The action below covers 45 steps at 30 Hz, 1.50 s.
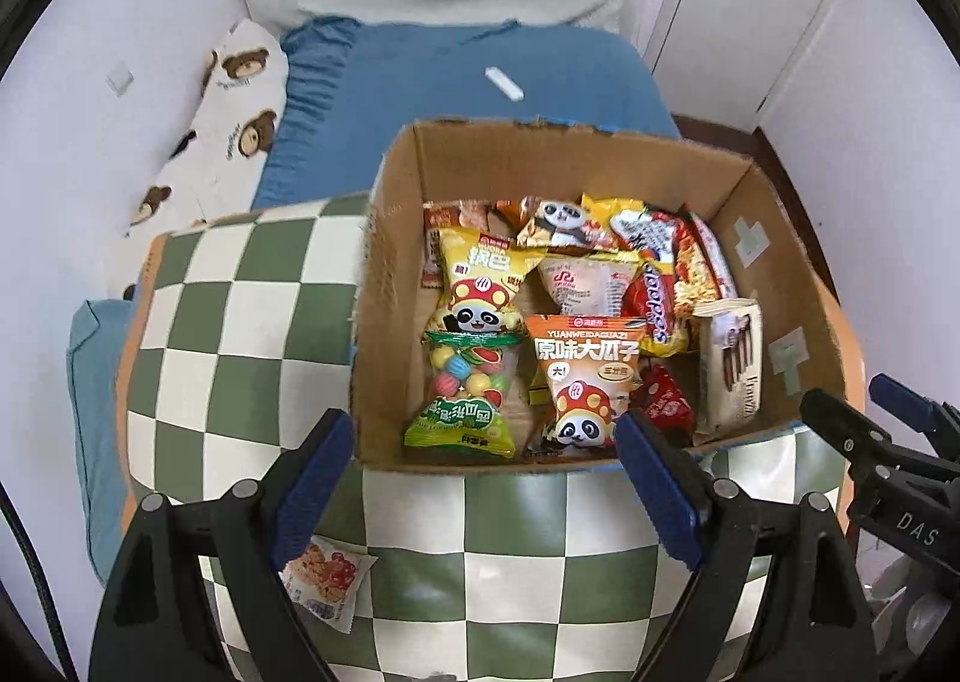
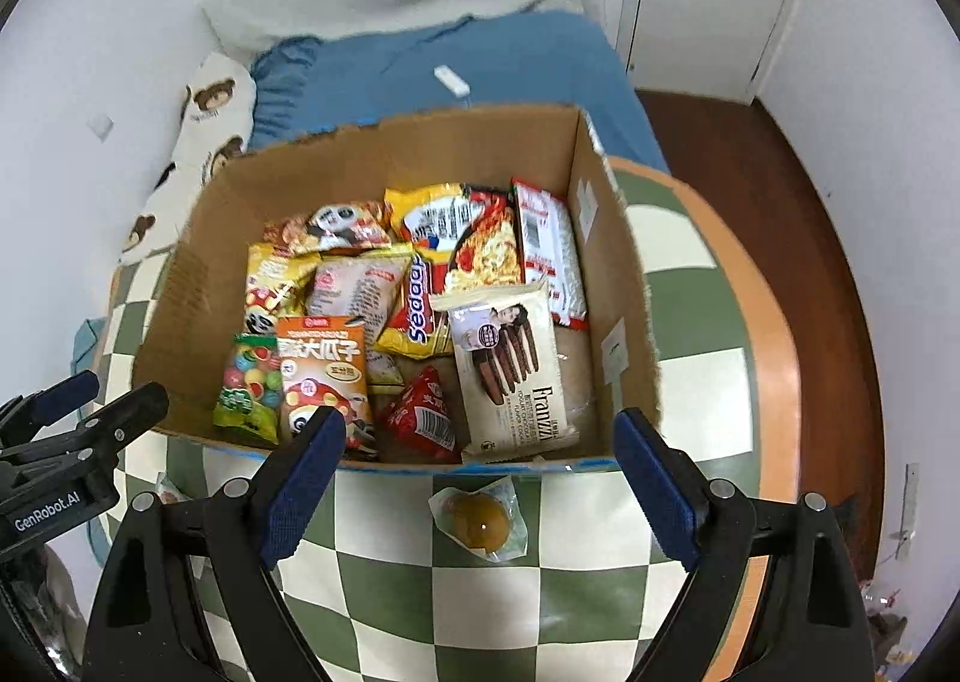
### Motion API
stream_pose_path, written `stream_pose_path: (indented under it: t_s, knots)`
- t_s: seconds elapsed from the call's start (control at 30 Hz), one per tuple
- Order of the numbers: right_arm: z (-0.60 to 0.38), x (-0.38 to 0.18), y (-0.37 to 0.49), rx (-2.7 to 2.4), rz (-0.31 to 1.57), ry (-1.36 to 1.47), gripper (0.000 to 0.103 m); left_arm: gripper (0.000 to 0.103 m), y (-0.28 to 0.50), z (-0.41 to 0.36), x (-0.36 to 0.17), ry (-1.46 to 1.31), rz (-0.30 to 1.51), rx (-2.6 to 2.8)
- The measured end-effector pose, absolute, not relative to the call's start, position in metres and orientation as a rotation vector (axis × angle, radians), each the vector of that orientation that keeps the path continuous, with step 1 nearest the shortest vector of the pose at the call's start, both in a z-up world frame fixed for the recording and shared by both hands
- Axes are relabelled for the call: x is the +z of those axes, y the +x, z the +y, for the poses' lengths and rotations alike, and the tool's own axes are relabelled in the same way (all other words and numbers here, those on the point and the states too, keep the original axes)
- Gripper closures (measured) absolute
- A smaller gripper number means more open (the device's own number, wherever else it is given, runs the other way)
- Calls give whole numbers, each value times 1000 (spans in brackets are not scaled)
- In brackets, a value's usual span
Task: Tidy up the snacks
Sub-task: 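Move both tools back toward the last snacks on the cloth, then grasp the cranberry oat cookie with left tool while right grasps the yellow egg snack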
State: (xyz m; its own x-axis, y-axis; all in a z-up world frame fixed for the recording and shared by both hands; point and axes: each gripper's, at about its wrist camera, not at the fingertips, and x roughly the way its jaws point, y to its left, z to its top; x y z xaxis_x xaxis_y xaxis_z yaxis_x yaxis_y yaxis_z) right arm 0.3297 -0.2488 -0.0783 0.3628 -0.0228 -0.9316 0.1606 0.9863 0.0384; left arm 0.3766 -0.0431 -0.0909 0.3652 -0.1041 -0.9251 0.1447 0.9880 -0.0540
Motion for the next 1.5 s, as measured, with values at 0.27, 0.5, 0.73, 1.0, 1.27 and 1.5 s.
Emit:
stream_pose_path:
  t_s: [0.27, 0.5, 0.73, 1.0, 1.27, 1.5]
  knots:
    - [-240, -38, 287, -122, 1055, 115, 10, 13, 328, -40, -58, 47, 1057, -160]
    - [-232, -10, 251, -128, 955, 115, 10, 13, 295, -35, -38, 29, 968, -141]
    - [-238, -15, 232, -119, 957, 188, 10, 0, 287, -35, -35, 36, 925, -126]
    - [-265, -116, 248, -117, 1156, 304, 10, 0, 292, -22, -101, 48, 1043, -58]
    - [-260, -222, 275, -111, 1300, 318, 44, 0, 293, -1, -188, 118, 1180, 59]
    - [-223, -238, 265, -78, 1304, 205, 61, 0, 290, 23, -222, 237, 1238, 98]
